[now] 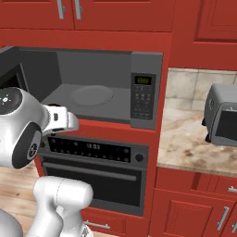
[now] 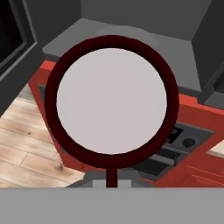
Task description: Pick the mug from the counter and place it inside the microwave. Then close the microwave.
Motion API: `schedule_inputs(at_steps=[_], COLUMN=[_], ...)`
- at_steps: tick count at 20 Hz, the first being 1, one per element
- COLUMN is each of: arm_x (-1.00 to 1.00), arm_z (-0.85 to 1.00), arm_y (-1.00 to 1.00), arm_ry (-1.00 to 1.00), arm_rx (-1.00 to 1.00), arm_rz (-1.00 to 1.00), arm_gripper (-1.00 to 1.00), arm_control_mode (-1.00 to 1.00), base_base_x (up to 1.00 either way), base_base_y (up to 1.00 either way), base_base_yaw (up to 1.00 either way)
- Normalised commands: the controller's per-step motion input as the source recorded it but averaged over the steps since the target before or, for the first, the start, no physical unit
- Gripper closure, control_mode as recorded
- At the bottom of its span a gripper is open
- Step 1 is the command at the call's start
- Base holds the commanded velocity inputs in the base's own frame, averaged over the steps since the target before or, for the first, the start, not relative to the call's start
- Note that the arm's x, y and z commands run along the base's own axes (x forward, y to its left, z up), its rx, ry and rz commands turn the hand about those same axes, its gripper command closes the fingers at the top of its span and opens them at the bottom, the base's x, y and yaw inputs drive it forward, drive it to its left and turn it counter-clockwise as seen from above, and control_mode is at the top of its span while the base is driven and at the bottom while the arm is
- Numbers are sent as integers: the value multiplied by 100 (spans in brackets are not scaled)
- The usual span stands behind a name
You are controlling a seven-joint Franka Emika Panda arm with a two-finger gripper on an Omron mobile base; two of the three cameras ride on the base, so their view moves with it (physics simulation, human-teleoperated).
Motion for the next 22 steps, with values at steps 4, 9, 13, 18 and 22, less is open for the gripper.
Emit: schedule_inputs(at_steps=[4,9,13,18,22], arm_x=[41,52,60,67,61], arm_z=[12,0,0,0,0], arm_y=[0,0,2,10,22], arm_ry=[9,2,0,0,0], arm_rx=[0,0,0,0,0], arm_rz=[0,-4,-3,-4,-2], arm_gripper=[100,100,100,100,100], arm_control_mode=[-100,-100,-100,-100,-100], base_base_x=[0,0,0,0,0], base_base_y=[0,0,0,0,0], base_base_yaw=[0,0,0,0,0])
